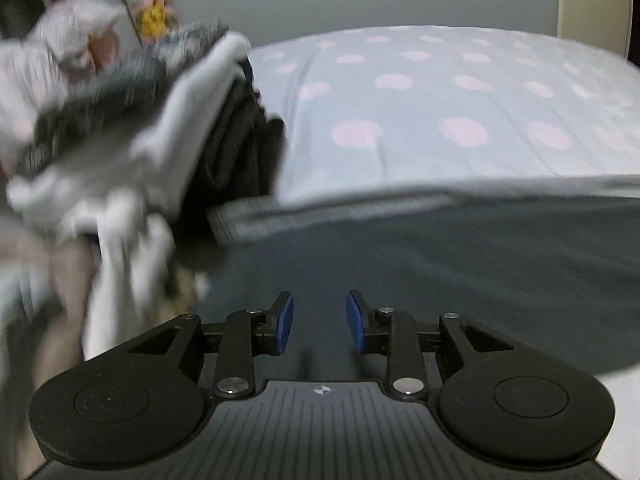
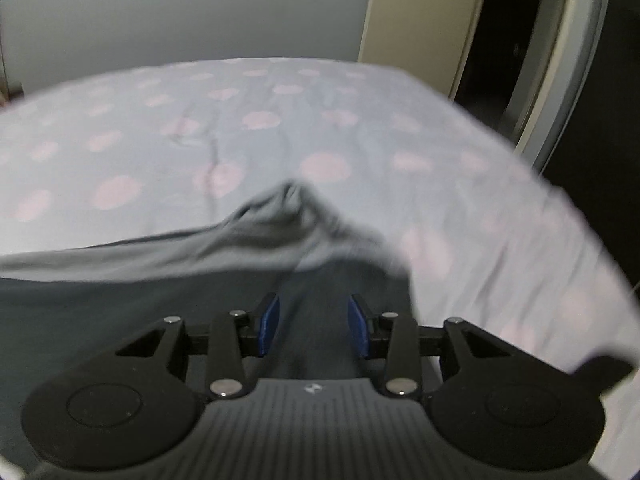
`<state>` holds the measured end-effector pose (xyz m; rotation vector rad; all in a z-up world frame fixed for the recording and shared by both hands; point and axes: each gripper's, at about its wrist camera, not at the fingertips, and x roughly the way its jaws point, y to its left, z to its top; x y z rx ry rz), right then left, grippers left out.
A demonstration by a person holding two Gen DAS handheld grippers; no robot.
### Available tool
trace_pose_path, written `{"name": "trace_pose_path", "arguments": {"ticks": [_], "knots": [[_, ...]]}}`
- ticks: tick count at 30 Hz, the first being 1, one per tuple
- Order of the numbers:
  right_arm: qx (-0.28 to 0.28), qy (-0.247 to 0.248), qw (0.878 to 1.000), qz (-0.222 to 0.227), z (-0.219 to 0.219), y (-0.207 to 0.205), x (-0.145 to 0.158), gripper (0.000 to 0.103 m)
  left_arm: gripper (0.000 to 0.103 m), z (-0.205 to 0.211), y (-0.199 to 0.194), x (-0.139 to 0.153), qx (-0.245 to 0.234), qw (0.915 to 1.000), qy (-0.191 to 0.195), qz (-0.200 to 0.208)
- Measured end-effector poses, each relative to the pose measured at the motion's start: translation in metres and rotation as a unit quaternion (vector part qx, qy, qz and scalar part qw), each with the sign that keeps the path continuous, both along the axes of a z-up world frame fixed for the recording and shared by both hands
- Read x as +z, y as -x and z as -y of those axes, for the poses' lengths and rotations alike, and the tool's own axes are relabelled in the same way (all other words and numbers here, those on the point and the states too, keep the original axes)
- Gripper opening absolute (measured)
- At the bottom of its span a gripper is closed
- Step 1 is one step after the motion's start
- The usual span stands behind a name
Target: Fold clothes
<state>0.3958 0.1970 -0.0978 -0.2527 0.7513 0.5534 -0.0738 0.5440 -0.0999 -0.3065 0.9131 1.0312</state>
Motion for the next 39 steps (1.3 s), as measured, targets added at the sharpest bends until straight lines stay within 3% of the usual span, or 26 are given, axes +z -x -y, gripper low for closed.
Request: {"name": "trace_pose_path", "arguments": {"ticks": [3, 7, 10, 16, 19, 20, 21, 22, 24, 27, 29, 35, 37, 39], "knots": [[-0.035, -0.065, 0.996, -0.047, 0.041, 0.003, -0.005, 0.049, 0.036, 0.025, 0.018, -0.008, 0.012, 0.9992, 0.028, 0.028], [-0.097, -0.107, 0.986, -0.087, 0.086, -0.018, -0.018, 0.051, 0.036, 0.053, 0.033, -0.019, 0.026, 0.9973, 0.051, 0.045], [-0.142, -0.161, 0.968, -0.130, 0.112, -0.037, -0.033, 0.057, 0.036, 0.072, 0.037, -0.027, 0.030, 0.9961, 0.063, 0.054], [-0.177, -0.207, 0.946, -0.175, 0.121, -0.053, -0.073, 0.062, 0.036, 0.092, 0.042, -0.044, 0.067, 0.9894, 0.104, 0.076], [-0.200, -0.254, 0.925, -0.199, 0.124, -0.061, -0.093, 0.067, 0.036, 0.097, 0.040, -0.047, 0.075, 0.9877, 0.114, 0.078], [-0.207, -0.267, 0.918, -0.209, 0.126, -0.065, -0.099, 0.067, 0.036, 0.097, 0.038, -0.048, 0.076, 0.9874, 0.115, 0.078], [-0.209, -0.275, 0.914, -0.212, 0.128, -0.068, -0.102, 0.060, 0.036, 0.098, 0.036, -0.048, 0.077, 0.9871, 0.117, 0.078], [-0.207, -0.280, 0.913, -0.213, 0.129, -0.070, -0.103, 0.040, 0.036, 0.099, 0.035, -0.049, 0.078, 0.9868, 0.119, 0.078], [-0.193, -0.266, 0.927, -0.183, 0.128, -0.069, -0.093, 0.023, 0.036, 0.101, 0.032, -0.050, 0.080, 0.9862, 0.122, 0.078], [-0.178, -0.232, 0.953, -0.083, 0.126, -0.061, -0.066, 0.019, 0.036, 0.103, 0.027, -0.051, 0.083, 0.9853, 0.128, 0.078], [-0.185, -0.210, 0.959, -0.036, 0.126, -0.060, -0.054, 0.018, 0.036, 0.105, 0.024, -0.050, 0.082, 0.9840, 0.134, 0.086], [-0.217, -0.184, 0.954, -0.091, 0.123, -0.076, -0.081, 0.021, 0.036, 0.122, -0.003, -0.036, 0.020, 0.9861, 0.135, 0.095], [-0.220, -0.179, 0.955, -0.091, 0.123, -0.074, -0.080, 0.033, 0.036, 0.132, -0.018, -0.031, -0.011, 0.9872, 0.130, 0.092], [-0.217, -0.175, 0.957, -0.078, 0.124, -0.064, -0.073, 0.036, 0.036, 0.146, -0.039, -0.026, -0.051, 0.9864, 0.126, 0.093]]}}
